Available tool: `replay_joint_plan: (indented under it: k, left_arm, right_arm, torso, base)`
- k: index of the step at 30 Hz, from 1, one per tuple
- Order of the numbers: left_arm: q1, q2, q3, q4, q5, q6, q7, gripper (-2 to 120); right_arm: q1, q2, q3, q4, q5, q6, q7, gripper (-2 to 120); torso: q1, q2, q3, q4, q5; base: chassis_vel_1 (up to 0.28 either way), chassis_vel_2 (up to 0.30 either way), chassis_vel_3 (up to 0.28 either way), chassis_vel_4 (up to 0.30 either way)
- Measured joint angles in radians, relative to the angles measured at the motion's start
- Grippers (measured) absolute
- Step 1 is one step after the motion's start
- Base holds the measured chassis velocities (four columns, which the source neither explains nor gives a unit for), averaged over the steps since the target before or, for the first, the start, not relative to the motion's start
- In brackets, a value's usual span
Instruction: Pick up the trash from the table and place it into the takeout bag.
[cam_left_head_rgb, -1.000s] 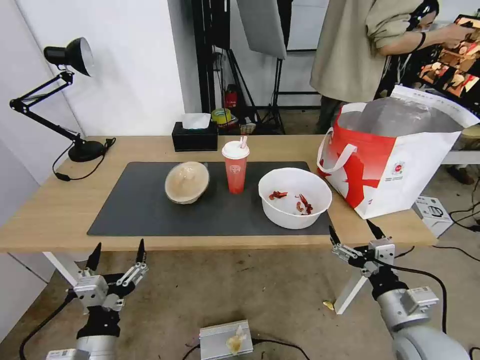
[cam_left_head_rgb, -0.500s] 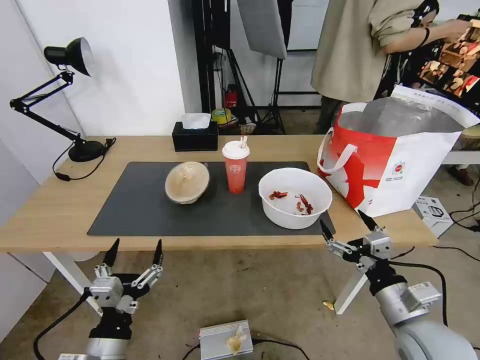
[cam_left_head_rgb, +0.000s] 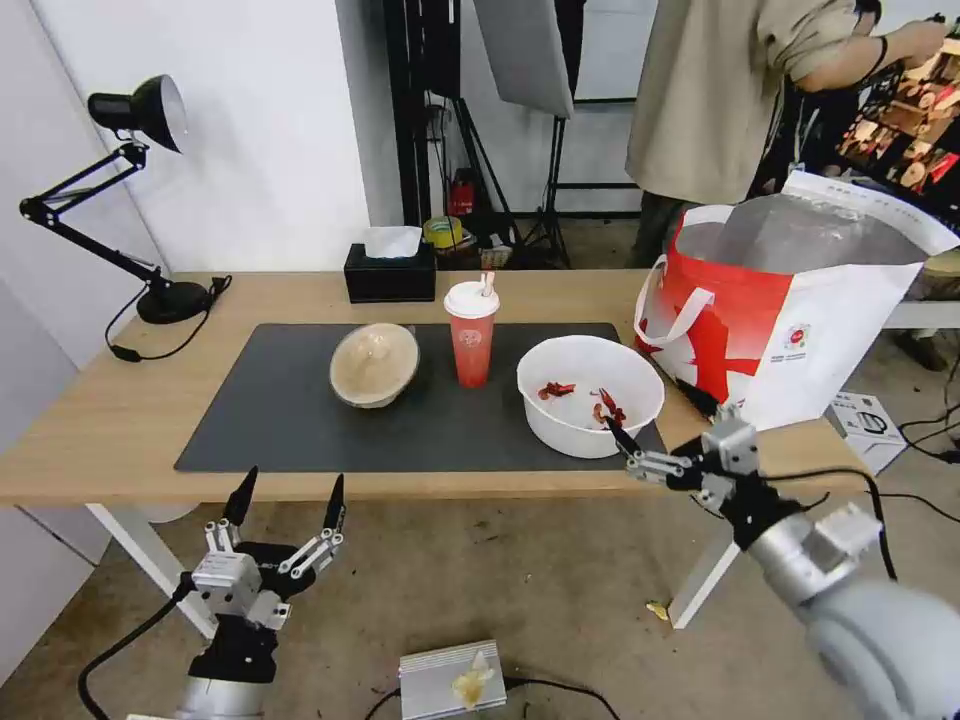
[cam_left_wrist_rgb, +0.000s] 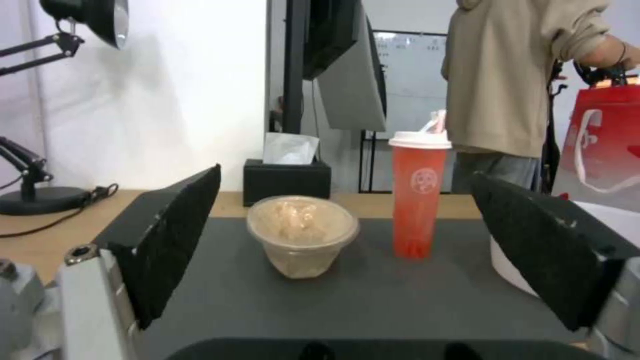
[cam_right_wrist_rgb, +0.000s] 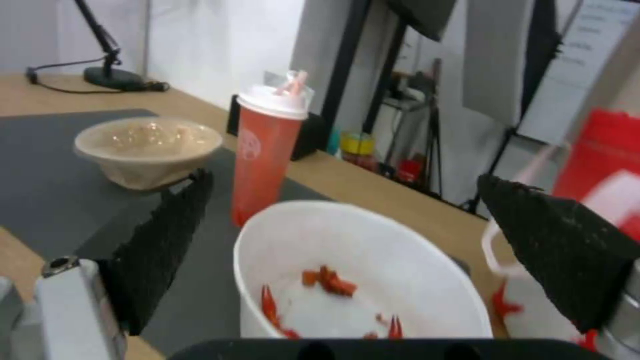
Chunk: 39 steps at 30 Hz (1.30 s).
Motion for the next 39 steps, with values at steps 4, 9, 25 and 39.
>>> replay_joint_plan:
  k: [4,9,25,39]
  left_arm:
    - [0.001,-0.008,0.005,0.000,0.005,-0.004,0.004,100]
    - [0.000,-0.017,0.007,0.000,0.011,-0.005,0.018,100]
    - [-0.028,-0.024,-0.008,0.015,0.007,0.009,0.022,100]
    - [-0.055,-0.020,-0.014,0.034,-0.021,0.037,0.040,100]
  right_arm:
    - [0.083,-0.049,-0.041,-0.022,0.037,-0.020,0.009,100]
    - [0.194,-0.099,-0.124,-0.063,0.088,-0.039,0.011,100]
    - [0.788,-0.267,-0.595,-0.233,0.389,-0.190,0.018,100]
    - [1.052,-0.304,-0.841,-0.282,0.612,-0.401,0.020,100]
  torso:
    - [0.000,0.000,0.000,0.0000,0.0000]
    - [0.000,0.000,0.000,-0.0002,0.0001]
    - [0.000,0.000,0.000,0.0000,-0.0002]
    - [0.000,0.000,0.000,-0.0002,-0.0001]
  base:
    - [0.000,0.000,0.000,0.000]
    - [0.000,0.000,0.000,0.000]
    - [0.000,0.000,0.000,0.000]
    - [0.000,0.000,0.000,0.000]
